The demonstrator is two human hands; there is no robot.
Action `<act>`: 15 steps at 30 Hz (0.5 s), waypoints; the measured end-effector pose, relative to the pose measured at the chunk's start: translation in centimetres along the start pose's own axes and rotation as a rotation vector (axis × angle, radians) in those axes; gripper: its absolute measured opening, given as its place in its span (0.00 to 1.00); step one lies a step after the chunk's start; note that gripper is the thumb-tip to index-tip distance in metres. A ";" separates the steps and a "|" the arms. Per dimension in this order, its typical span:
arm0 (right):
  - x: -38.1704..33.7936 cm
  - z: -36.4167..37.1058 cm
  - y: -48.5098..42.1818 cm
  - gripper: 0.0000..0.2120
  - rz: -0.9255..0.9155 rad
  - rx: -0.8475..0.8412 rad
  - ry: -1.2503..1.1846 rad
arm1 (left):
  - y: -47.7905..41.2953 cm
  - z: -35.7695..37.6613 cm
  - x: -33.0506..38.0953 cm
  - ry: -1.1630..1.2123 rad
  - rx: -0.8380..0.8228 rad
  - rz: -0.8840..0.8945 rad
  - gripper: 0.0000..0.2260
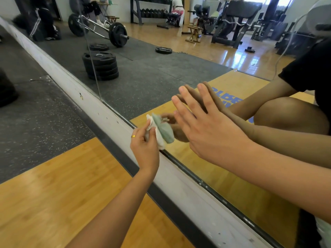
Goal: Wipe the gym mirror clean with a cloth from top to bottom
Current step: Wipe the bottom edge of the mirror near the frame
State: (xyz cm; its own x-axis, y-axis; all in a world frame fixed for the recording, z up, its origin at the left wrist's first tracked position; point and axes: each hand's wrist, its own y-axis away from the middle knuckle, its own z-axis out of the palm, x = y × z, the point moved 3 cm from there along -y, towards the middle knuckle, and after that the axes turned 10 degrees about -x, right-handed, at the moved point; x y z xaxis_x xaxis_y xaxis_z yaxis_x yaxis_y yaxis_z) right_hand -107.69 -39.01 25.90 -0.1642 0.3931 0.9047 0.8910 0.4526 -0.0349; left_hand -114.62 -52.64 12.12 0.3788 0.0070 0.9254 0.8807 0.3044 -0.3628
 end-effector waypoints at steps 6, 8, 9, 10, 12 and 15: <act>0.1 0.1 -0.1 0.31 0.022 0.028 -0.009 | -0.4 0.7 1.4 0.010 -0.043 0.079 0.14; 0.2 -0.2 0.0 0.31 0.015 0.013 -0.017 | 0.2 0.0 -0.5 -0.022 -0.057 0.003 0.13; 0.0 -0.2 -0.1 0.31 0.010 0.004 -0.015 | 0.5 -0.3 -1.2 -0.046 -0.060 -0.024 0.13; -0.1 -0.2 0.1 0.31 0.021 -0.002 -0.032 | 0.7 -0.5 -1.5 -0.068 -0.070 -0.040 0.13; -0.3 -0.9 0.8 0.31 0.051 0.007 -0.111 | 0.5 -0.7 -1.5 -0.080 -0.089 -0.061 0.13; -1.4 -1.4 3.1 0.32 0.057 0.054 -0.208 | 0.3 -1.2 -0.1 -0.075 -0.078 -0.019 0.13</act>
State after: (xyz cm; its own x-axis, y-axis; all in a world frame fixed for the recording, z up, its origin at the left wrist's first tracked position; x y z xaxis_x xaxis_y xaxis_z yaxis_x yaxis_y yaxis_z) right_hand -104.11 -39.24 25.14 -0.2029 0.5737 0.7936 0.8784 0.4648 -0.1113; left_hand -114.06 -53.74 11.84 0.3417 0.0744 0.9369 0.9082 0.2301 -0.3495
